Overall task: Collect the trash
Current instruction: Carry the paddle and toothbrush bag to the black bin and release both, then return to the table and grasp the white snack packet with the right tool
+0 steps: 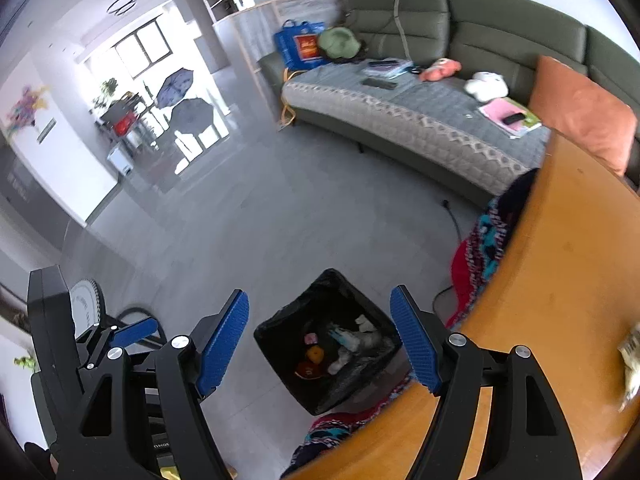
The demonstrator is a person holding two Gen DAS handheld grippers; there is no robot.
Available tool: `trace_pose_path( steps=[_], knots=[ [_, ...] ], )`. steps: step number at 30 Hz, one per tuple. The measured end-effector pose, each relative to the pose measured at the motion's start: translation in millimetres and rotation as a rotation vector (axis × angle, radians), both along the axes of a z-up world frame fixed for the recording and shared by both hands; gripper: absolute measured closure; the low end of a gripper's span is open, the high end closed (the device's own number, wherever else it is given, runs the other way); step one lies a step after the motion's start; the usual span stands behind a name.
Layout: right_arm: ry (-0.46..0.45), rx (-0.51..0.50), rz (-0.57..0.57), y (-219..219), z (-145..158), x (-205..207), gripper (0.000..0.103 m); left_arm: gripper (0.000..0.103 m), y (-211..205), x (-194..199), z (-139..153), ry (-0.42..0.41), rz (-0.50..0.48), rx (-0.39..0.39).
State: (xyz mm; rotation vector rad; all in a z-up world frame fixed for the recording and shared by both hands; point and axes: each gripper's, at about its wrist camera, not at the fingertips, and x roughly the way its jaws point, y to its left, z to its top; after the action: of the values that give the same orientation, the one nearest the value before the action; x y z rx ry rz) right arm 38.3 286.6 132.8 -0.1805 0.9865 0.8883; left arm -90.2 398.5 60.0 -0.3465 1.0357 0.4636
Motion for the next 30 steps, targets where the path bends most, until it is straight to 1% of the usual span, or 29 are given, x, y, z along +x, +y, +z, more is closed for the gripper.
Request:
trace_pose_path(
  steps=[6,12,20,24,28,30],
  knots=[
    [-0.011,0.015,-0.092,-56,10,15,0.029,0.005,-45,27,10,-0.017,-0.092,0.007],
    [-0.02,0.02,-0.213,-128,13,32,0.029,0.005,-101,59,18,-0.029,-0.212,0.012],
    [-0.02,0.024,-0.372,-217,9,55,0.029,0.005,-179,96,22,-0.029,-0.372,0.019],
    [-0.007,0.022,-0.459,-262,5,72,0.029,0.005,-216,112,23,-0.022,-0.448,0.022],
    [0.006,0.024,-0.536,-302,-1,87,0.029,0.005,-245,123,23,-0.011,-0.5,0.018],
    [0.014,0.022,-0.566,-316,-5,95,0.026,0.005,-257,130,23,-0.005,-0.523,0.021]
  ],
)
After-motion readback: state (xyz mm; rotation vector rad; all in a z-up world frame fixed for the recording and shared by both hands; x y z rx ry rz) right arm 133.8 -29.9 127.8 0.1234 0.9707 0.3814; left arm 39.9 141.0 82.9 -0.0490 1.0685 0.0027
